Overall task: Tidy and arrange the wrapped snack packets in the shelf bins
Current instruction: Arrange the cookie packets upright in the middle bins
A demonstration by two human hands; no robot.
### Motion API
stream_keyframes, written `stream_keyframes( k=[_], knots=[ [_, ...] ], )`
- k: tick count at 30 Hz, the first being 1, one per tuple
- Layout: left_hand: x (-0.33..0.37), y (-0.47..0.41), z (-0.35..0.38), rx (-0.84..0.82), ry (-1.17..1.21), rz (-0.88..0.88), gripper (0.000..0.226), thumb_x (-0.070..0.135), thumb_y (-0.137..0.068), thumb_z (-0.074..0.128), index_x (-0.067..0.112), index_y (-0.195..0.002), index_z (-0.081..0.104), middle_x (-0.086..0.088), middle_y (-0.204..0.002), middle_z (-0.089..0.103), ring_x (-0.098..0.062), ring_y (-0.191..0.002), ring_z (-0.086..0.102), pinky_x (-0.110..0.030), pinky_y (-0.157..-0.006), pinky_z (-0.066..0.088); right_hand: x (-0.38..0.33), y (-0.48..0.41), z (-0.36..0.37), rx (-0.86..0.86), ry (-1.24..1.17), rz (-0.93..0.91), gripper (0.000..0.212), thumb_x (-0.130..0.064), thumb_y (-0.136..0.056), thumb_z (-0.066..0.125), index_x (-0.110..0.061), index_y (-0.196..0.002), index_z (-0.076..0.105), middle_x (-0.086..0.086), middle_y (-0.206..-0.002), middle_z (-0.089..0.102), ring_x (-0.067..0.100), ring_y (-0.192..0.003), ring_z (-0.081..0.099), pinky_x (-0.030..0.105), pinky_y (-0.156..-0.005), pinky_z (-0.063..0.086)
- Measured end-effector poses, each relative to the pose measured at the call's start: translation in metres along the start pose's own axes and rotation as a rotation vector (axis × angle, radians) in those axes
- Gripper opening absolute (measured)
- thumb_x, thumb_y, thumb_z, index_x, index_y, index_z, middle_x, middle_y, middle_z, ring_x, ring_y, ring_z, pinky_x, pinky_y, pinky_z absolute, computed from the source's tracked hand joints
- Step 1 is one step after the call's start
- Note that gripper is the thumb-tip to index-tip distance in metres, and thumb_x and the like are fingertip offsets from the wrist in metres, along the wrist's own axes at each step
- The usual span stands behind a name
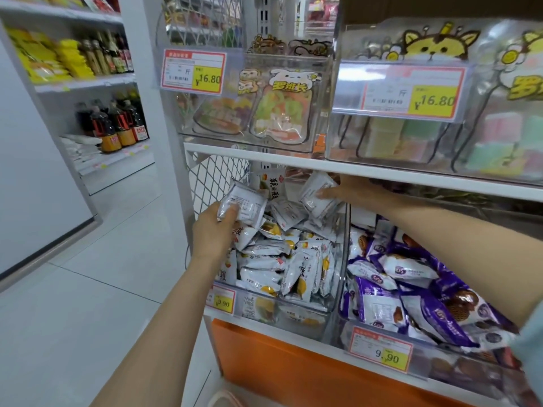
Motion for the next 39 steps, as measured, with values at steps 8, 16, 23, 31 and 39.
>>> stream_keyframes(
  k=[8, 16, 23, 31, 39],
  knots=[
    [0.0, 0.001, -0.003, 0.075, 0.107, -0.094, 0.019, 0.023, -0.094, 0.055, 0.02, -0.075, 0.057, -0.009, -0.066, 0.063, -0.016, -0.049, 0.059, -0.045, -0.068, 0.057, -0.008, -0.009, 0.014, 0.268, 0.499, -0.265, 0.037, -0.007, -0.08, 0.064, -0.005, -0.117, 0.059, 0.015, -0.12, 0.059, 0.031, -0.112, 0.054, 0.031, -0.084, 0.041],
    [0.01, 0.004, 0.014, -0.084, 0.265, -0.137, 0.007, 0.013, -0.093, 0.056, 0.008, -0.095, 0.06, -0.008, -0.076, 0.066, -0.003, -0.05, 0.063, -0.015, -0.05, 0.052, -0.062, 0.02, 0.044, -0.189, -0.091, -0.239, 0.044, -0.031, -0.087, 0.064, -0.024, -0.129, 0.051, -0.013, -0.1, 0.056, -0.001, -0.087, 0.053, 0.016, -0.069, 0.043],
    [0.014, 0.006, 0.016, -0.09, -0.278, 0.098, 0.041, 0.025, -0.088, 0.063, 0.012, -0.123, 0.047, 0.001, -0.109, 0.062, -0.016, -0.097, 0.057, -0.028, -0.08, 0.044, -0.05, -0.005, 0.045, -0.117, -0.354, -0.053, 0.043, -0.01, -0.082, 0.069, -0.001, -0.121, 0.054, 0.006, -0.085, 0.066, 0.013, -0.062, 0.062, 0.028, -0.067, 0.056],
    [-0.013, 0.017, 0.045, -0.554, -0.984, 0.349, 0.063, 0.05, -0.076, 0.069, 0.031, -0.132, 0.046, 0.009, -0.155, 0.007, -0.016, -0.141, 0.003, -0.033, -0.113, 0.007, -0.039, -0.016, 0.039, 0.026, 0.152, -0.166, 0.056, -0.018, -0.078, 0.072, -0.017, -0.13, 0.05, 0.004, -0.127, 0.054, 0.019, -0.112, 0.052, 0.028, -0.086, 0.044],
    [-0.013, 0.014, 0.036, -0.448, -1.029, 0.371, 0.054, 0.044, -0.082, 0.065, 0.031, -0.131, 0.05, 0.012, -0.155, 0.011, -0.017, -0.14, 0.009, -0.034, -0.11, 0.015, -0.043, 0.048, 0.065, -0.601, 0.315, -0.274, 0.031, -0.014, -0.082, 0.07, -0.022, -0.112, 0.063, -0.003, -0.102, 0.058, 0.002, -0.081, 0.05, 0.014, -0.067, 0.037]
  ],
)
Point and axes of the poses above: each hand's wrist, its own y-axis away from the middle knuckle, its own z-axis out of the palm, x = y × z, the point moved 5 cm from there along -y, towards the middle knuckle
